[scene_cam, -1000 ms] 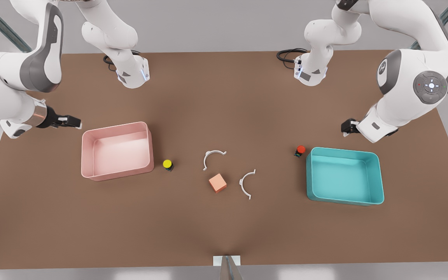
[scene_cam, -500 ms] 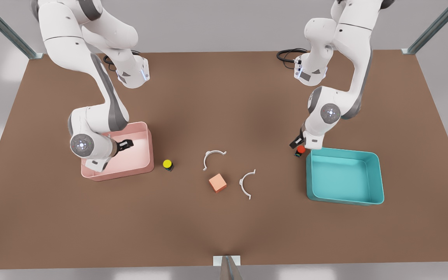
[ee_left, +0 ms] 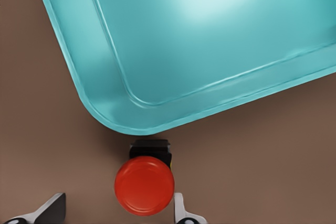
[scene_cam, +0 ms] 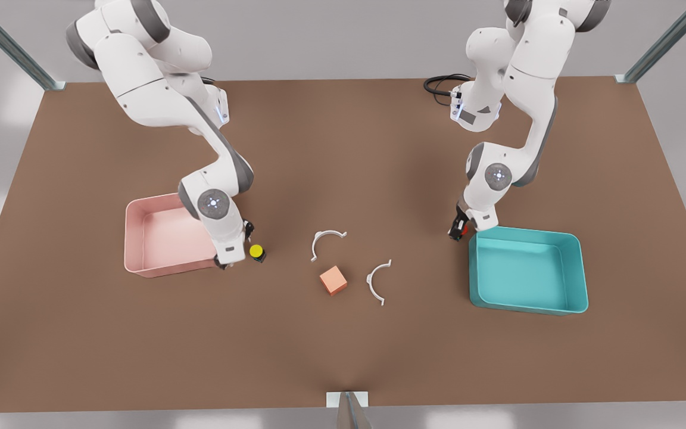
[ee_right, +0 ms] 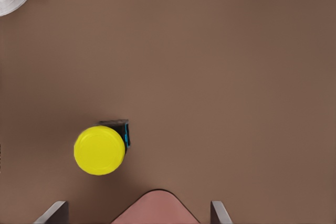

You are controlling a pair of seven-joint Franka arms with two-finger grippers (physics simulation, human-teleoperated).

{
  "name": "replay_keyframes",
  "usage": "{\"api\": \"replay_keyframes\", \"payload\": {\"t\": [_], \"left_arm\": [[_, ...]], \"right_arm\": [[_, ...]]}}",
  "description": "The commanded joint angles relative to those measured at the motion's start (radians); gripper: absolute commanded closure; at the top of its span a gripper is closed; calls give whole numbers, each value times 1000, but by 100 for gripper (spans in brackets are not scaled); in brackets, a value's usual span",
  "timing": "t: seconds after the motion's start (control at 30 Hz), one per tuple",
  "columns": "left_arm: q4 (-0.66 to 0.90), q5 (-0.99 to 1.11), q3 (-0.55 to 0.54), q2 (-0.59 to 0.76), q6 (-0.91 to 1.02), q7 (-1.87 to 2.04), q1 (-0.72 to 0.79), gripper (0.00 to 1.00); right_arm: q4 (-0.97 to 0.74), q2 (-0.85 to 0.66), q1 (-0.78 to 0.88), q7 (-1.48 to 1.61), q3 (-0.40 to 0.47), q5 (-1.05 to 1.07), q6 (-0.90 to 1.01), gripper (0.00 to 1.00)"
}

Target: Place the red button in the blue storage box with the left arm, and place the yellow button in the pink storage box with the right arm

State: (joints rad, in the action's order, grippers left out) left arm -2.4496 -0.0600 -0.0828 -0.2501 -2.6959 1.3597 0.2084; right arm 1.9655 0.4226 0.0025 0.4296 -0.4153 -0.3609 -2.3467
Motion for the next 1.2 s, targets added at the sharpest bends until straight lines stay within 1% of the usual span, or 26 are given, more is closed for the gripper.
{"api": "replay_keyframes", "payload": {"t": [0.0, 0.03, 0.07, 0.1, 0.13, 0.17, 0.2, 0.23, 0.27, 0.33, 0.47, 0.6, 0.67, 0.7, 0.73, 0.8, 0.83, 0.87, 0.9, 1.0, 1.07, 1.13, 1.17], "left_arm": [[0, 26, 12, -9, -28, 182, -1, 0], [1, 31, 20, -12, -28, 180, -1, 0], [1, 48, 29, -14, -28, 180, -1, 0], [4, 48, 37, -17, -28, 171, -1, 0], [4, 48, 37, -17, -28, 171, 0, 7], [6, 48, 37, -17, -28, 171, 0, 21], [6, 48, 37, -17, -28, 171, 2, 27], [6, 48, 37, -15, -28, 171, 5, 38], [6, 48, 37, -15, -28, 171, 6, 44], [6, 48, 37, -11, -28, 174, 8, 47], [4, 48, 37, 12, -24, 173, 11, 48], [1, 48, 34, 94, 47, 182, 46, 48], [15, 48, 31, 182, 159, 176, 60, 48], [50, 48, 32, 206, 218, 153, 60, 48], [101, 48, 35, 210, 281, 110, 54, 48], [211, 69, 77, 207, 421, 0, 49, 48], [268, 71, 120, 198, 488, -94, 49, 48], [293, 71, 149, 195, 501, -142, 48, 48], [333, 71, 155, 173, 544, -242, 5, 48], [383, 71, 155, 97, 547, -500, -130, 48], [417, 71, 155, 42, 547, -596, -195, 47], [504, 69, 155, -34, 547, -602, -202, 46], [521, 69, 155, -49, 547, -599, -201, 45]], "right_arm": [[1, 1, 17, 172, 0, -26, -120, 0], [32, 10, 19, 172, -3, -20, -175, 0], [56, 21, 11, 175, -17, 29, -224, 0], [55, 41, 11, 190, -22, 72, -226, 0], [50, 61, 8, 242, -39, 74, -229, 0], [50, 61, 7, 273, -39, 76, -227, 0], [49, 67, 7, 319, -40, 89, -229, 0], [47, 67, 7, 347, -39, 92, -227, 0], [46, 71, 5, 371, -39, 92, -226, 0], [46, 71, -4, 371, -34, 94, -217, 0], [46, 91, -4, 373, -30, 94, -214, 0], [44, 111, 1, 371, -30, 94, -214, 0], [45, 113, -4, 373, -26, 94, -210, 0], [44, 120, -6, 373, -23, 94, -195, 0], [46, 125, -6, 373, -23, 94, -192, 0], [47, 140, -6, 368, -23, 94, -190, 0], [49, 147, -6, 368, -23, 94, -190, 0], [50, 151, -4, 367, -23, 94, -190, 0], [52, 154, -6, 364, -22, 94, -190, 0], [55, 159, -4, 351, -22, 97, -169, 0], [56, 157, -6, 344, -22, 97, -158, 0], [56, 157, -6, 340, -20, 97, -149, 0], [56, 157, -6, 340, -14, 97, -149, 0]]}}
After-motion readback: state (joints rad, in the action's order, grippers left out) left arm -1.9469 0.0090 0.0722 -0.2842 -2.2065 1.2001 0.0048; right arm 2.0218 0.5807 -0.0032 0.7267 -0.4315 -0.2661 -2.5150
